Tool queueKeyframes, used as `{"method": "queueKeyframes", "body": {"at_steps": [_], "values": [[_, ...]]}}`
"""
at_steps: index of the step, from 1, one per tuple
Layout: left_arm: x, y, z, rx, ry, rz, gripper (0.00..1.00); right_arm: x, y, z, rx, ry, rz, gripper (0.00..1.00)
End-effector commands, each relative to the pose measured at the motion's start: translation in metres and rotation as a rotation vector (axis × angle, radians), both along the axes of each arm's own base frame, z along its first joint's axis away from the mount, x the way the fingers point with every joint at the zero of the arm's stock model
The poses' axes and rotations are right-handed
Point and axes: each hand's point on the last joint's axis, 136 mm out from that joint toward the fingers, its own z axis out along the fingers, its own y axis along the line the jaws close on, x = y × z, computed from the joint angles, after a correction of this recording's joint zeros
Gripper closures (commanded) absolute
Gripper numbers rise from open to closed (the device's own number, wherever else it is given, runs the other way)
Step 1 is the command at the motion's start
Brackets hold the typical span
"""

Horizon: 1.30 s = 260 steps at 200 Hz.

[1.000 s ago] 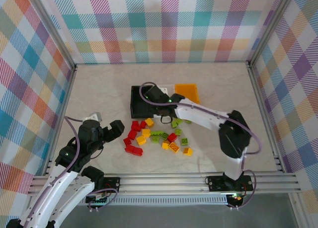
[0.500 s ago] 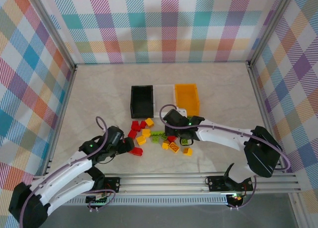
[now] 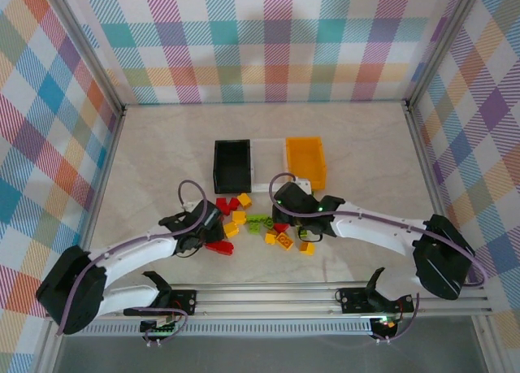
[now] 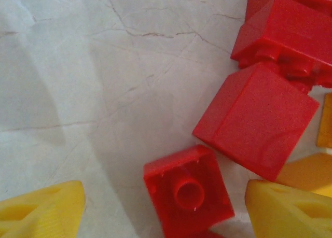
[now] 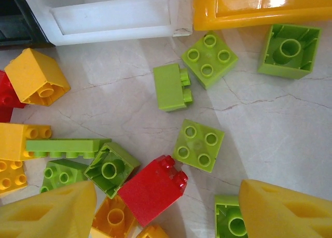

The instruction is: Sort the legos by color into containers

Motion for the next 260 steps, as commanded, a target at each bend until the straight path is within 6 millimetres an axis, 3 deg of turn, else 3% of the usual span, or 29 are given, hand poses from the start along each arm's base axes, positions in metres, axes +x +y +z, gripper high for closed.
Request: {"method": "queueKeyframes", "body": {"at_steps": [1,88,133,162,181,202,237,260], "values": [[0.018,-0.009,0.008,0.007,-0.062,-0.005,0.21,0.002,-0.004,0.01,0.035,-0.04,-0.029,0.27],[0.011,-0.004,-0.008,0.023,-0.024,0.016,0.53,0.001,-0.011,0.014,0.046,-0.056,-0.049,0.27],[0.012,-0.002,0.015,0.002,-0.062,0.023,0.71,0.0,-0.014,0.017,0.063,-0.063,-0.069,0.27],[0.02,-0.012,0.058,-0.068,-0.127,0.014,0.75,-0.002,-0.016,0.018,0.07,-0.066,-0.078,0.27],[0.042,-0.024,0.097,-0.064,-0.191,-0.007,0.75,-0.003,-0.02,0.015,0.072,-0.067,-0.092,0.27],[0.078,-0.043,0.12,-0.021,-0.21,-0.032,0.75,-0.006,-0.024,0.011,0.069,-0.058,-0.099,0.27],[0.143,-0.053,0.116,0.042,-0.198,0.005,0.75,-0.011,-0.033,0.008,0.048,-0.048,-0.107,0.26],[0.173,-0.062,0.115,0.059,-0.199,0.007,0.75,-0.015,-0.04,0.006,0.045,-0.044,-0.111,0.26]]}}
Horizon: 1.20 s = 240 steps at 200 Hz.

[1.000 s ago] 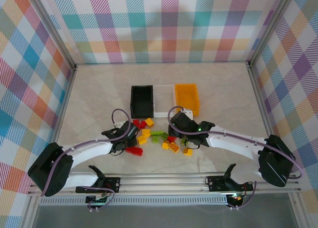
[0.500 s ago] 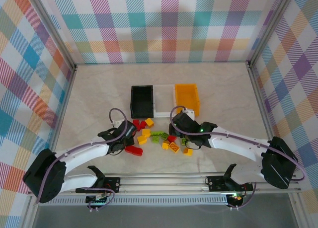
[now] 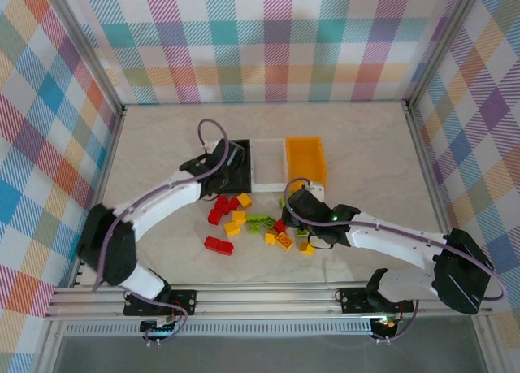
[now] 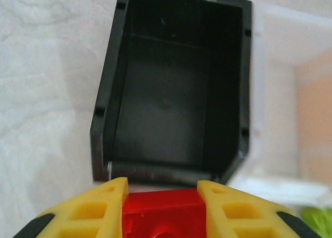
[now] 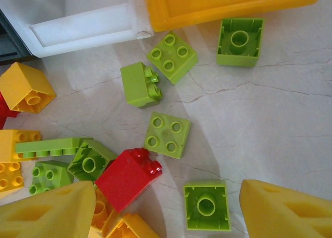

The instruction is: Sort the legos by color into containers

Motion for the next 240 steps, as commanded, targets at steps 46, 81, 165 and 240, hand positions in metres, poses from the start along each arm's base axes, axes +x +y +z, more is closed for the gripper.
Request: {"method": "queueKeyframes", "body": {"at_steps": [46,81,165,240], "values": [[0.058,-0.006,-0.011,0.117,0.03,0.012,0.61,-0.015,-0.03,-0.003,-0.01,0.0,-0.061,0.22],[0.066,-0.012,-0.006,0.107,0.036,-0.003,0.38,-0.021,-0.035,-0.005,-0.011,0.018,-0.052,0.2],[-0.026,-0.05,0.097,-0.18,-0.147,-0.209,0.0,-0.033,0.017,-0.027,0.019,0.117,0.235,0.17],[-0.132,0.005,0.028,-0.274,-0.039,-0.162,0.0,-0.047,0.058,-0.052,-0.108,0.176,0.44,0.3]]}}
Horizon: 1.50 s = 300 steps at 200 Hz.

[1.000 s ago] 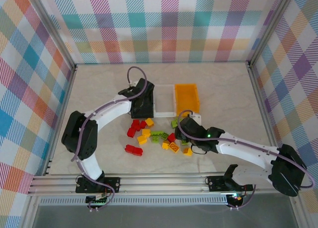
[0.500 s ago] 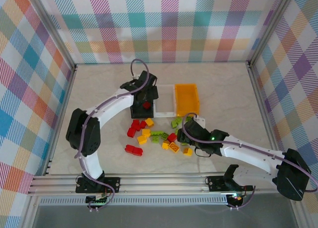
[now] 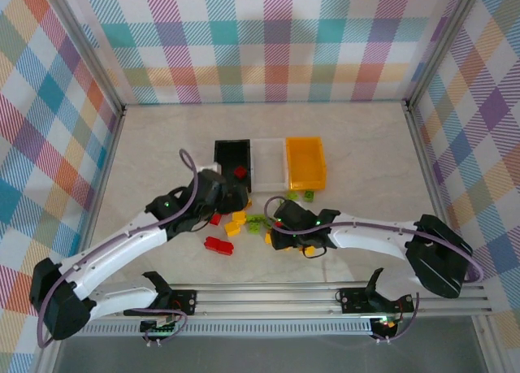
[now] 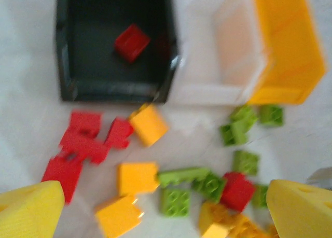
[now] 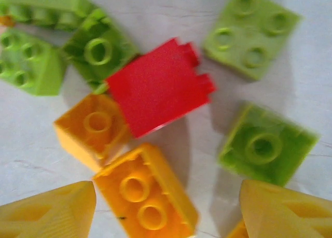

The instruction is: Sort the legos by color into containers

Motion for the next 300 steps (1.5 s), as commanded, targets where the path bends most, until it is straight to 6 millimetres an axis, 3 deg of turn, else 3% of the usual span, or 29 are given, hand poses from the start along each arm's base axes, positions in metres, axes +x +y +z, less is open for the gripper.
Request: {"method": "queueKeyframes", "body": {"at_steps": [1,34,56,86,104,144,170,194,222,264,300], "values": [[-0.017,0.013,0.001,-0.06,0.007,0.04,0.0,0.001,0.017,0.004,-0.003,-0.02,0.07,0.3],[-0.027,0.031,-0.004,-0.027,0.01,0.071,0.0,0.001,0.015,-0.007,-0.057,-0.001,0.06,0.39],[-0.028,0.033,-0.008,-0.018,0.015,0.077,0.0,-0.006,0.013,-0.015,-0.086,0.023,0.072,0.46],[-0.028,0.032,-0.009,-0.022,0.017,0.075,0.0,-0.013,0.008,-0.023,-0.142,0.039,0.076,0.45],[-0.027,0.03,-0.007,-0.025,0.014,0.073,0.0,-0.014,0.006,-0.024,-0.149,0.034,0.07,0.51],[-0.026,0.031,0.0,-0.023,-0.005,0.067,0.0,-0.014,0.011,-0.003,-0.083,-0.01,0.078,0.7],[-0.027,0.037,-0.002,-0.006,-0.011,0.078,0.0,-0.01,0.017,0.032,-0.001,-0.07,0.088,0.73],[-0.031,0.041,-0.011,0.0,-0.001,0.083,0.0,0.02,0.029,0.078,0.069,-0.164,0.072,0.73],[-0.038,0.047,-0.022,0.017,0.023,0.091,0.0,0.085,0.046,0.107,0.111,-0.223,-0.007,0.72],[-0.049,0.058,-0.034,0.024,0.049,0.103,0.0,0.18,0.047,0.094,0.058,-0.205,-0.185,0.72],[-0.058,0.061,-0.047,0.017,0.087,0.109,0.0,0.225,0.043,0.071,0.02,-0.162,-0.299,0.65]]}}
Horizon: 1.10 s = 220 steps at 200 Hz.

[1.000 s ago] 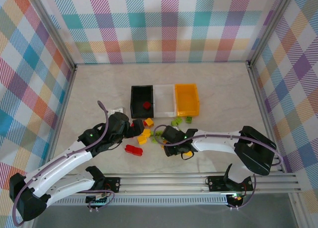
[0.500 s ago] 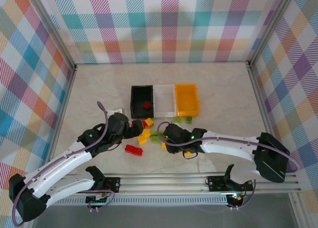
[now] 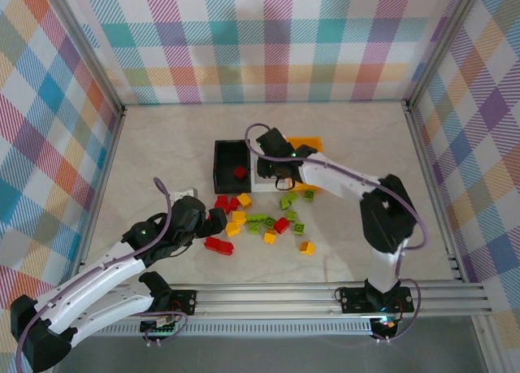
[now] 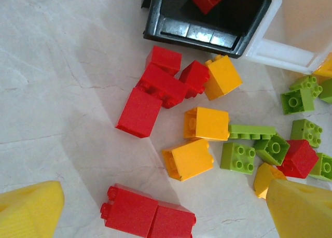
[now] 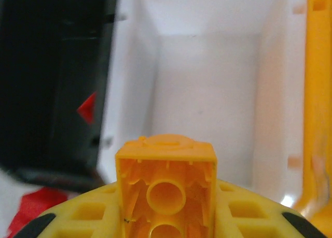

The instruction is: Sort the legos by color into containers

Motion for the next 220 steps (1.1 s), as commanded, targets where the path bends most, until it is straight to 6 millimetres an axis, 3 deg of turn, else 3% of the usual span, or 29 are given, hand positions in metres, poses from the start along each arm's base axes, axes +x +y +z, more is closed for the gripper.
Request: {"method": "queueKeyframes", "body": {"at_steps": [1,23,50,79,118,151,179,220], "values": [[-0.01,0.006,-0.015,0.009,0.048,0.011,0.0,0.018,-0.006,-0.004,-0.02,0.025,-0.064,0.64],[-0.014,0.007,-0.022,0.012,0.071,0.009,0.0,0.028,0.002,-0.004,-0.011,0.025,-0.068,0.52],[-0.017,0.006,-0.023,0.008,0.083,0.0,0.0,0.03,0.011,0.015,0.038,0.004,-0.048,0.31],[-0.025,0.006,-0.029,0.047,0.116,-0.025,0.0,0.013,0.013,0.04,0.062,-0.048,-0.002,0.25],[-0.035,0.01,-0.055,0.141,0.167,-0.016,0.01,-0.028,0.009,0.038,0.076,-0.061,0.042,0.24],[-0.006,0.006,-0.05,0.207,0.048,-0.004,0.11,-0.047,0.004,0.032,0.101,-0.056,0.045,0.24],[0.029,0.001,-0.038,0.277,-0.028,0.014,0.12,-0.053,-0.004,0.03,0.105,-0.055,0.03,0.24],[0.061,0.0,-0.058,0.357,0.039,0.024,0.13,-0.057,-0.014,0.032,0.096,-0.074,0.009,0.24]]}}
